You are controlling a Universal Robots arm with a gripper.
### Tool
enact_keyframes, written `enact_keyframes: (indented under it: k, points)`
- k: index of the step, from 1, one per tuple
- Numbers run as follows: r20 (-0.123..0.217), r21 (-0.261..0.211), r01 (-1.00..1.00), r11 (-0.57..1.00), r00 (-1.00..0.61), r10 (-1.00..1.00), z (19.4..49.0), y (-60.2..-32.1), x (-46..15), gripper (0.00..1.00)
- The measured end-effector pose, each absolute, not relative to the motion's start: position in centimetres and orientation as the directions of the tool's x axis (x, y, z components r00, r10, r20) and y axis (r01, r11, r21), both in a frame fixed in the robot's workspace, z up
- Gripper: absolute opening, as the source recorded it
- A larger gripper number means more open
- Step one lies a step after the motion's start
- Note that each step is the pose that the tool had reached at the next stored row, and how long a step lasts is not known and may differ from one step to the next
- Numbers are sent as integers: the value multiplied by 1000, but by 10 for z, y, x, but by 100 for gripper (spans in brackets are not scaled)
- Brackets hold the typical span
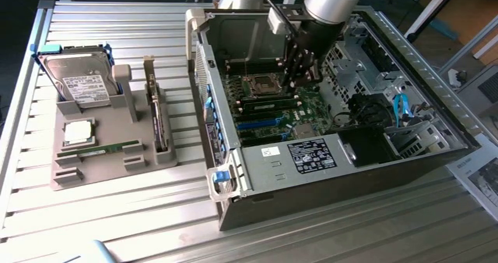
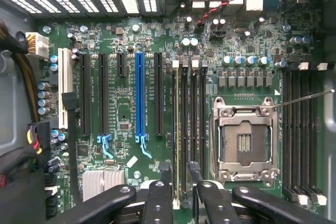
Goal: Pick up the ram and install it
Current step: 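Insert the ram into the slot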
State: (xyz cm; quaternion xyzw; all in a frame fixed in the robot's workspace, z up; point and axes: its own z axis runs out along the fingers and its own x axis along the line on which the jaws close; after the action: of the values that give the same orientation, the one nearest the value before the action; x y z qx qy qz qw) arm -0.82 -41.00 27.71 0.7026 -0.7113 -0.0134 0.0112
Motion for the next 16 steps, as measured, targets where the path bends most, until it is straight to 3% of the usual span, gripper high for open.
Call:
enact_keyframes:
  k: [16]
  points:
    - [2,35,-999,12,-12,-1000,313,-410,-8,26]
